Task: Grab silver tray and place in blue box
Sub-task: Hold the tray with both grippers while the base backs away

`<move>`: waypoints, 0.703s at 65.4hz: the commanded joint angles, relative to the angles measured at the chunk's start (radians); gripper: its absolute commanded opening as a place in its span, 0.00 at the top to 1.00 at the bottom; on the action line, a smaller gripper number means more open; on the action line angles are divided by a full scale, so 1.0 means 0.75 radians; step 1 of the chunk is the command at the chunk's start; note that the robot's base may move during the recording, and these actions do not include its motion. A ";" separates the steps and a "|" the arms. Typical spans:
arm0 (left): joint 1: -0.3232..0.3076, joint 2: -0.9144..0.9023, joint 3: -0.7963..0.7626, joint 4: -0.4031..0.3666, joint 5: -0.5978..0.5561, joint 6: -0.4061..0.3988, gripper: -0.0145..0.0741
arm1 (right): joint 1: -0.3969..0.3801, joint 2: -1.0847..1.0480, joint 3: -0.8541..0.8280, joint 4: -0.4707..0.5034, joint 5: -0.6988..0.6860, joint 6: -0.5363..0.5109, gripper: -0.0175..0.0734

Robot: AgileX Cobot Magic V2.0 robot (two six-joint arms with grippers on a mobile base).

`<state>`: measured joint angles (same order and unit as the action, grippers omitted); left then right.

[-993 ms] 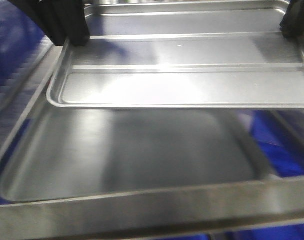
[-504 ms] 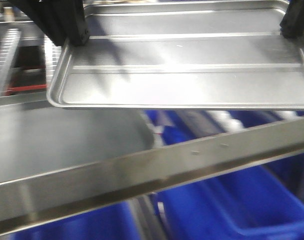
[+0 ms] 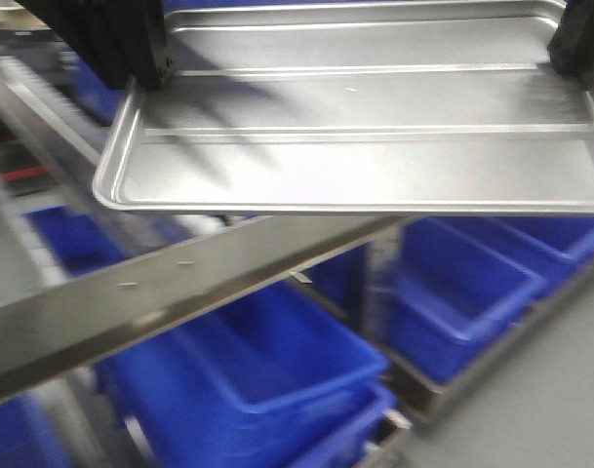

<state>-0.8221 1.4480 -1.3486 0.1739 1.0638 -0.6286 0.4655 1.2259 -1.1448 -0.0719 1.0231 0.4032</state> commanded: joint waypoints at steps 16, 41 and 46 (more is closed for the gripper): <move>-0.009 -0.049 -0.028 0.060 0.023 0.036 0.95 | -0.004 -0.043 -0.053 -0.087 -0.036 -0.028 0.74; -0.009 -0.049 -0.028 0.060 0.023 0.036 0.95 | -0.004 -0.043 -0.053 -0.087 -0.035 -0.028 0.74; -0.009 -0.049 -0.028 0.060 0.023 0.036 0.95 | -0.004 -0.043 -0.053 -0.087 -0.035 -0.028 0.74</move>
<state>-0.8221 1.4480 -1.3486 0.1717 1.0638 -0.6268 0.4655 1.2253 -1.1448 -0.0719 1.0252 0.4032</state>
